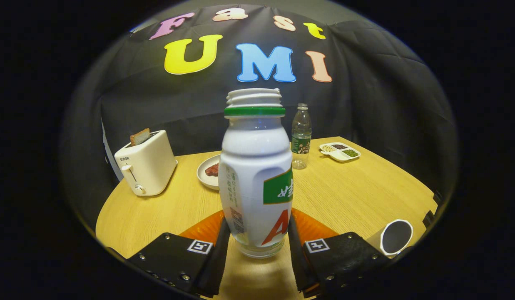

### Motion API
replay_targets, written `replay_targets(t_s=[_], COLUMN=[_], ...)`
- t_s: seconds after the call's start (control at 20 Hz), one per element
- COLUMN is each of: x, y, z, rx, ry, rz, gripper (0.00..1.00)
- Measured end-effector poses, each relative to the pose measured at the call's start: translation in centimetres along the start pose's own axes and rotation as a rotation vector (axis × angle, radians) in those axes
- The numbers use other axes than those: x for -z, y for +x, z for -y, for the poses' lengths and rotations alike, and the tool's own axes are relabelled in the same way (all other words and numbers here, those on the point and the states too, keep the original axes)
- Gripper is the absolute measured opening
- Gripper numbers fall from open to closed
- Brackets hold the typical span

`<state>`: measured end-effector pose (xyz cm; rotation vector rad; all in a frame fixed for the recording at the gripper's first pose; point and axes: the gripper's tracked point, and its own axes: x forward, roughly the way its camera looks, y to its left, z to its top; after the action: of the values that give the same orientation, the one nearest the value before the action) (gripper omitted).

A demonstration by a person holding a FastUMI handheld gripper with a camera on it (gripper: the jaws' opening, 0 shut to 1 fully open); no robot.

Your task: Take the bottle from table, then pour the juice into the cup, finally place the bottle on the coaster

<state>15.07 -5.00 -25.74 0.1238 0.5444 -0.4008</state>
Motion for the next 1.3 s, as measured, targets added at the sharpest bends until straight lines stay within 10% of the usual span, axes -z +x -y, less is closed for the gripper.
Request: replay_targets(t_s=[1.3], x=[-1.7], y=[10.1], z=[-3.8], rx=[0.000], ry=[-0.151], rz=[0.022], gripper=[0.67])
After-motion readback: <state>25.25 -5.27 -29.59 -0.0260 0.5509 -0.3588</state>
